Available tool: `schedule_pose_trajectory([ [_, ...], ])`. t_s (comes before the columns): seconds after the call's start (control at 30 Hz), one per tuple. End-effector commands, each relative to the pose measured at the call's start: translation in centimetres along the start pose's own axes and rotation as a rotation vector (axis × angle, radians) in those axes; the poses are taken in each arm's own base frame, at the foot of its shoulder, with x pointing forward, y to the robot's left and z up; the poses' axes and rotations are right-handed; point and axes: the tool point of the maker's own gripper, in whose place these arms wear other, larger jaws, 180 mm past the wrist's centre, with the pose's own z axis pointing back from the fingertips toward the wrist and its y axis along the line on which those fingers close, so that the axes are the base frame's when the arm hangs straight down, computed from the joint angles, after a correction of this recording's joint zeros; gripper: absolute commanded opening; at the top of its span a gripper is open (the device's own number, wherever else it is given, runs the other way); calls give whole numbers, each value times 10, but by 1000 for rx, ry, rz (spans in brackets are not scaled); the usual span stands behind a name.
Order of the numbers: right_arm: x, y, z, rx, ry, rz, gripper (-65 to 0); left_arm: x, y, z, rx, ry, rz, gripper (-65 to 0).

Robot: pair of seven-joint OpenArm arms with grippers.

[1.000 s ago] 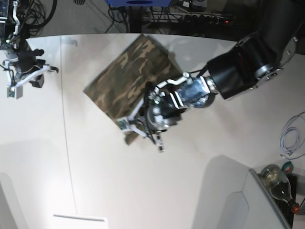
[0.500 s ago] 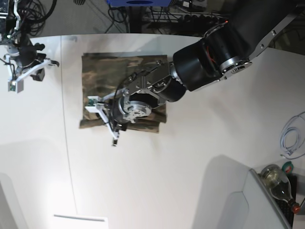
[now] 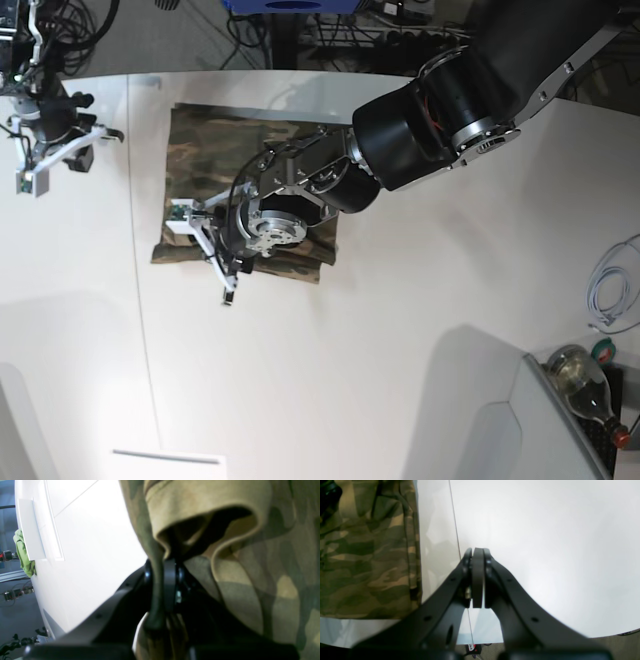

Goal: Layout the t-shirt on the table in an organized manner, then fold the t-shirt properly
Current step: 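Rotate and drag the folded shirt square with the left gripper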

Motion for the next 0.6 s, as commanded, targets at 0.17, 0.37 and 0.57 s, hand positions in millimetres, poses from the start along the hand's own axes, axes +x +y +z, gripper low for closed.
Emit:
schedule_pose_trajectory([
  [0.17, 14, -2, 2, -2, -44, 10, -650, 18, -1, 3, -117, -43, 53, -650],
  [0.37, 14, -2, 2, -2, -44, 10, -650, 14, 12, 6, -94, -1, 84, -650],
  [0.57, 14, -2, 2, -2, -44, 10, -650, -4, 7, 7, -104, 53, 93, -650],
])
